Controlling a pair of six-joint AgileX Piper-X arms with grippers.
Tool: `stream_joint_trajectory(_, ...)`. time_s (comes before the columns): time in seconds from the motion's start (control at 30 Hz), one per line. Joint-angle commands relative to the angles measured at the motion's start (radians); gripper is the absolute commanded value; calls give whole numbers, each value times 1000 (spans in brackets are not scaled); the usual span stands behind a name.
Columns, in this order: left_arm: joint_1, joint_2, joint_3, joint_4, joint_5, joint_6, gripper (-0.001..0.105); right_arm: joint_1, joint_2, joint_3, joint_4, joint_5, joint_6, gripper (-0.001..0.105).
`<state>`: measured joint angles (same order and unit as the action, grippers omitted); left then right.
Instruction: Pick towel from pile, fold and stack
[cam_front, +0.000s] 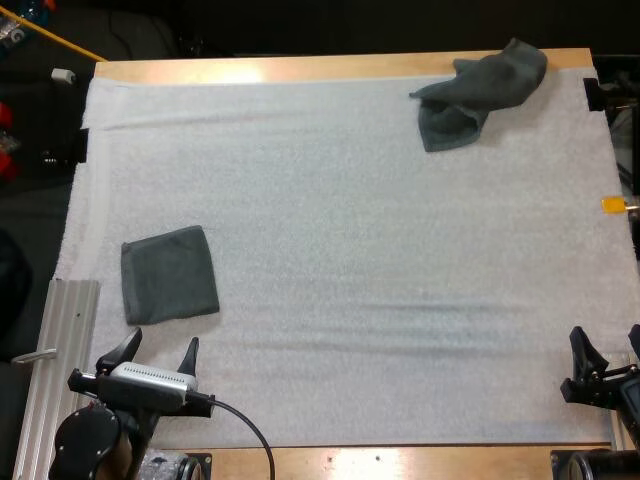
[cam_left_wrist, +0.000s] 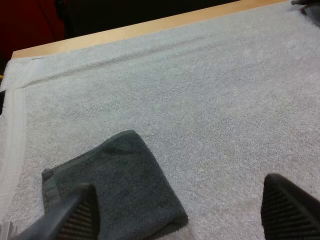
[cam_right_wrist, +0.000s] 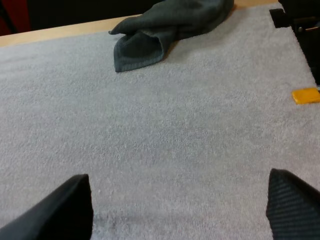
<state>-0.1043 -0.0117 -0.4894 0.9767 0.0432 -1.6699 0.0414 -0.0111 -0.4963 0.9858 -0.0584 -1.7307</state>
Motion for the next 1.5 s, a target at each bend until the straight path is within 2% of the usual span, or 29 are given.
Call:
stream_joint_trajectory(0.0, -3, -138, 3, -12, -1, -15, 65, 0, -39, -4, -8, -5, 1, 69)
stream_joint_trajectory(0.1, -3, -138, 3, -12, 24, -13, 65, 0, -39, -4, -4, -5, -6, 69)
stream_joint_trajectory(0.2, -3, -138, 3, -12, 94, -13, 65, 0, -39, -17, -1, -16, -6, 69)
stream_joint_trajectory(0.33, -3, -127, -17, -12, 156, -13, 65, 0, -23, -60, -1, -75, -6, 69)
stream_joint_trajectory(0.5, -11, -83, -78, -22, 247, -4, 65, 0, 27, -122, -1, -226, -8, 69)
stream_joint_trajectory(0.63, -42, -33, -120, -40, 371, -4, 65, 0, 73, -147, -1, -412, -8, 69)
stream_joint_trajectory(0.73, -67, 4, -143, -33, 402, -1, 65, 0, 100, -152, -1, -478, -8, 68)
stream_joint_trajectory(0.87, -75, 42, -162, -32, 439, 4, 65, 0, 126, -153, -11, -477, -8, 68)
stream_joint_trajectory(1.1, -75, 58, -168, -32, 440, 4, 65, 0, 228, -156, -99, -405, 10, 68)
stream_joint_trajectory(1.47, -75, 58, -168, 14, 440, 4, 65, 0, 624, -240, -367, -342, 88, 68)
